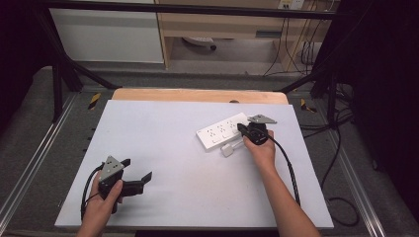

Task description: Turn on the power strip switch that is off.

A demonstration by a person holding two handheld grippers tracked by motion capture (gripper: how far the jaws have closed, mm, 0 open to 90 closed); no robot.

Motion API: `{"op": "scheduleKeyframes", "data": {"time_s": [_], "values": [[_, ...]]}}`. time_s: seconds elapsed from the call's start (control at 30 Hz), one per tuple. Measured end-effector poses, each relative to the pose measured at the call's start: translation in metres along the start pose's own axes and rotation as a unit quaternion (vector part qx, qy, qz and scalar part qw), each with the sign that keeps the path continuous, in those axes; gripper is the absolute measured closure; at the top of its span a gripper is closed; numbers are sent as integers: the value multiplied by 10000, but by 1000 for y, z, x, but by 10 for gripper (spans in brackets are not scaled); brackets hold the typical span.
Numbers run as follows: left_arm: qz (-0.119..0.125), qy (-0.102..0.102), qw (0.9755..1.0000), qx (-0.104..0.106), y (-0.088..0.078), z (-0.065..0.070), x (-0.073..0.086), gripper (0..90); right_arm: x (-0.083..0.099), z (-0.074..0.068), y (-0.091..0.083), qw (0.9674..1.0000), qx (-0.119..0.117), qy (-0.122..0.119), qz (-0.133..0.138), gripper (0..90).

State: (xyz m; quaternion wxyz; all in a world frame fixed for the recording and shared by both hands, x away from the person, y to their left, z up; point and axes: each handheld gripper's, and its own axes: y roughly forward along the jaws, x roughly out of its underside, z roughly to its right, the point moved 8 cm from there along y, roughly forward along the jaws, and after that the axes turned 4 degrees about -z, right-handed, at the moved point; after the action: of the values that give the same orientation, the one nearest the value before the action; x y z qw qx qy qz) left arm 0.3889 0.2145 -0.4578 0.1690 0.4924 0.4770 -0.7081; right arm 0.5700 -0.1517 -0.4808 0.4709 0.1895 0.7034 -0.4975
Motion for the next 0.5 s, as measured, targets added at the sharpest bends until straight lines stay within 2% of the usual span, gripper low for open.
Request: {"op": "scheduleKeyframes", "data": {"time_s": [0.27,0.5], "values": [[0,-10,10000,3,0,0,0,64,-2,-5,-2,9999,-125,65,42,843],[-10,6,10000,5,0,0,0,64,-9,-12,-13,9996,-249,31,96,756]]}}
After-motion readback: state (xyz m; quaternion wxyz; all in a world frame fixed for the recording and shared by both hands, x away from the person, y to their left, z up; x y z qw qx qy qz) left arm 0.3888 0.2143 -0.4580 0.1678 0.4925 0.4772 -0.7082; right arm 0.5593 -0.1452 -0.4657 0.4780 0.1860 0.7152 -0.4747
